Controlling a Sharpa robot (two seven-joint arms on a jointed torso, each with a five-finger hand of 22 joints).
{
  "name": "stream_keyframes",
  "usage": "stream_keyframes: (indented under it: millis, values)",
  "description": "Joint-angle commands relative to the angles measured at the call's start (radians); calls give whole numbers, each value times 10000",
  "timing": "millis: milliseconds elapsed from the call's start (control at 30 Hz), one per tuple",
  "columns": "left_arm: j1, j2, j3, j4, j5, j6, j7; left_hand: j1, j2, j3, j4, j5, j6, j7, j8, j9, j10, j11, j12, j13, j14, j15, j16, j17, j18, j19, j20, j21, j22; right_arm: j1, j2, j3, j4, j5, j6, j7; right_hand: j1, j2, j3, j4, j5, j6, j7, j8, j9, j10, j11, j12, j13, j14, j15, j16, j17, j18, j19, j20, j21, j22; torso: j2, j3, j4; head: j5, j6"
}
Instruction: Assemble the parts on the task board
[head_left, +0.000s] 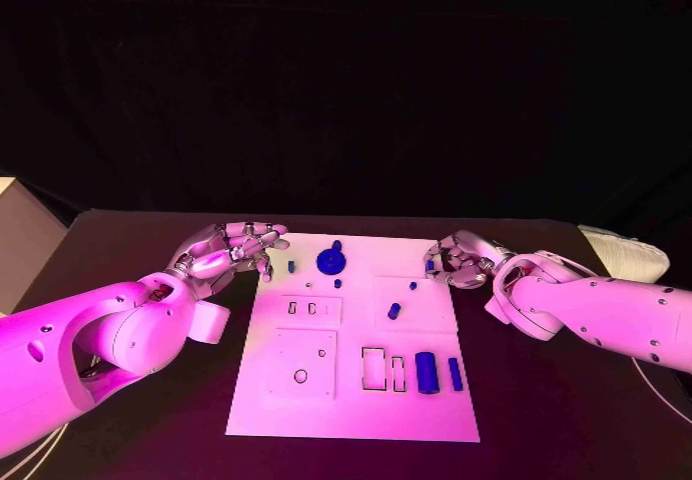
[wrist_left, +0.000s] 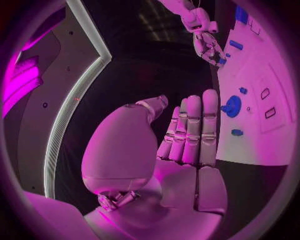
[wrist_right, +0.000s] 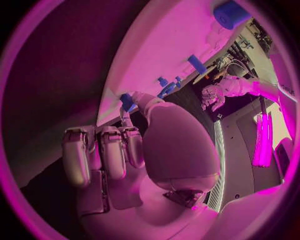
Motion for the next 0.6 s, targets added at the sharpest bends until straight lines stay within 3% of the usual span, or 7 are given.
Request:
stream_keyframes:
  millis: [33,233,600]
  values:
    - [3,6,6,22,-33,154,56,-1,128,4,-76,39,-95,17,39,15,-57,11,34,13,2,-59,55,5,161,-77,-11,34,12,-23,26,-9,4,-108,29,-15,18,107,87,-10,66,171,-16,103,33,529,-10,65,2167,1004,2,-1,2557,-92,807,54,-33,2213,3,2,2,7,0]
    - [3,-7,6,25,-33,150,53,13,143,26,-96,39,-107,21,49,19,-100,16,57,23,-1,-57,57,4,162,-83,-9,45,14,-23,37,-9,-45,-120,-93,-105,69,243,217,-110,54,694,-210,580,215,549,-177,79,2183,1007,-139,4,2568,-95,815,-63,-25,2226,6,5,-10,10,-7]
    - [3,-12,6,21,-33,158,52,28,159,63,-126,39,-125,29,65,26,-189,27,83,34,-7,-49,60,3,162,-93,-5,62,16,-23,65,-9,-67,-152,-282,-159,97,293,262,-161,52,750,-251,716,274,544,-221,72,2177,1011,-176,12,2582,-100,825,-105,-10,2243,9,18,-3,-5,-11]
